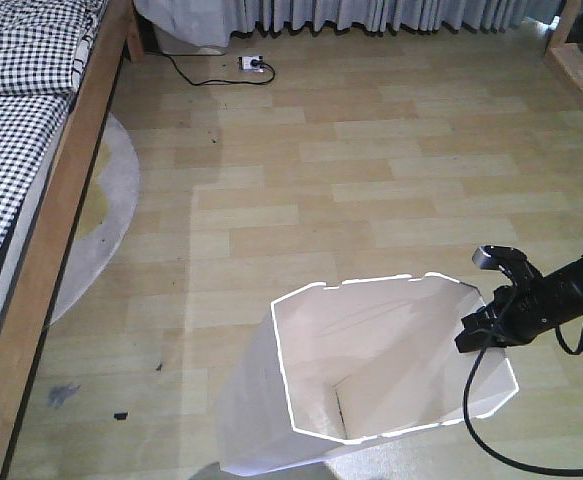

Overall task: Move trash bin to bedside with robot
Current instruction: 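Drive forward toward the bed head, holding the bin with the right gripper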

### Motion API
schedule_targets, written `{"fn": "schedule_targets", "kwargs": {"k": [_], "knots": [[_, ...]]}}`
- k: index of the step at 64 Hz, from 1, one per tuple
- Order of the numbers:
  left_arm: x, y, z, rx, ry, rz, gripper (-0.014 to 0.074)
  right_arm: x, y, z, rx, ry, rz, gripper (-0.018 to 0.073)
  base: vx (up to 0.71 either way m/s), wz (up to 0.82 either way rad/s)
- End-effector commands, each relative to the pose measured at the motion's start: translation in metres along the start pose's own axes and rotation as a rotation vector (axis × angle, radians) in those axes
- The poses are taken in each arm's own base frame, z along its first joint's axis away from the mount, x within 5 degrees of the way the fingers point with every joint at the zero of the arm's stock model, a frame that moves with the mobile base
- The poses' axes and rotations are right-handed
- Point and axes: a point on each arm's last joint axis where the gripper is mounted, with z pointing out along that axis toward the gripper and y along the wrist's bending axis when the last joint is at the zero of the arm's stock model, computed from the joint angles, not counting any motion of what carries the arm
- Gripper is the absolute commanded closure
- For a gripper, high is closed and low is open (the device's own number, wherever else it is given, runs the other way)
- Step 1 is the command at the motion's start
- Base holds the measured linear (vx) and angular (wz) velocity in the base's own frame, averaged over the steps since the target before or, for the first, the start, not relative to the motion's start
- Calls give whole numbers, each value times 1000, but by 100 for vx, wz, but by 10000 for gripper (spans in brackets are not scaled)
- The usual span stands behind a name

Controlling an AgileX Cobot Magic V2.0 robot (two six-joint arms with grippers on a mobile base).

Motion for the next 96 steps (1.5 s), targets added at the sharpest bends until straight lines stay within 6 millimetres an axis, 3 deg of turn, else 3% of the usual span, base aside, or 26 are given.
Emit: {"fn": "schedule_targets", "kwargs": {"k": [1, 96], "knots": [[-3, 0, 0, 7, -70, -23, 603, -14, 26, -23, -186, -70, 13, 563, 23, 1], [-3, 0, 0, 7, -70, -23, 603, -14, 25, -23, -183, -70, 13, 563, 27, 2]]}}
